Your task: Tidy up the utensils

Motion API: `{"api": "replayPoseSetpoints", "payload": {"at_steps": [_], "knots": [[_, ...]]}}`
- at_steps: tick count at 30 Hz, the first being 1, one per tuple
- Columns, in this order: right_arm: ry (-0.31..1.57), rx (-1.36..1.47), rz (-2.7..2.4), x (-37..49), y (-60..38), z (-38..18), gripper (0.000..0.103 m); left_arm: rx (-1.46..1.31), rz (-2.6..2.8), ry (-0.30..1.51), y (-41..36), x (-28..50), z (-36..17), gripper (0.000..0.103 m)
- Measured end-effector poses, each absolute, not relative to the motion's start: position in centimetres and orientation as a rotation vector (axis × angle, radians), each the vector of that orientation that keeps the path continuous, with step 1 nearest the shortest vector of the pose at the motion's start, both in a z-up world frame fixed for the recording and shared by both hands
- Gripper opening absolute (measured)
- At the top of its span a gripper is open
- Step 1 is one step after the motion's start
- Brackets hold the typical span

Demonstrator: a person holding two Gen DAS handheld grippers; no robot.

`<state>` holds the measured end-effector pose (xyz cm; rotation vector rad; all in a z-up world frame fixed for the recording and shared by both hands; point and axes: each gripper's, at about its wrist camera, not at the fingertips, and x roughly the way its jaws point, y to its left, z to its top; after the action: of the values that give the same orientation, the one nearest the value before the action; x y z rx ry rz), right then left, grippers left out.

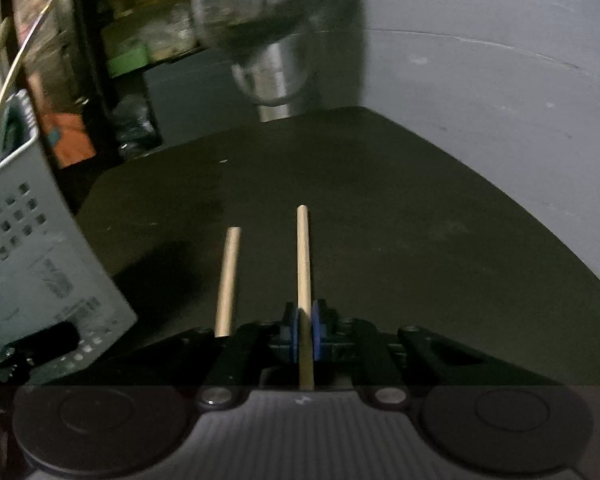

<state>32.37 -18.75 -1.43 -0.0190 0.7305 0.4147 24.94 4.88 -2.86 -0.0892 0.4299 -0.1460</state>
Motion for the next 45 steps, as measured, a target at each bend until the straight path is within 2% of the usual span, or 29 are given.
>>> {"api": "replayPoseSetpoints", "payload": {"at_steps": [34,39,40,42,43,44,45], "knots": [[0.76,-0.082,0.545,30.9,-17.2,-0.8,0.009,-0.089,-0.145,0.431,4.9,25.0,-2.9,0.083],[0.758,-0.091,0.538,30.7,-17.2,-0.7,0.012,-0.089,-0.145,0.431,4.9,25.0,-2.9,0.083],[0.755,-0.09,0.535,30.7,-17.2,-0.6,0.014,-0.089,-0.145,0.431,4.9,25.0,-2.9,0.083],[0.753,-0.076,0.531,31.0,-17.2,-0.4,0.031,-0.089,-0.145,0.431,4.9,25.0,-2.9,0.083],[0.752,-0.062,0.53,31.1,-17.3,-0.4,0.049,-0.089,-0.145,0.431,4.9,25.0,-2.9,0.083],[0.752,-0.044,0.533,31.3,-17.4,-0.4,0.056,-0.089,-0.145,0.431,4.9,25.0,-2.9,0.083],[0.755,-0.028,0.539,31.5,-17.5,-0.3,0.057,-0.089,-0.145,0.431,4.9,25.0,-2.9,0.083]]}}
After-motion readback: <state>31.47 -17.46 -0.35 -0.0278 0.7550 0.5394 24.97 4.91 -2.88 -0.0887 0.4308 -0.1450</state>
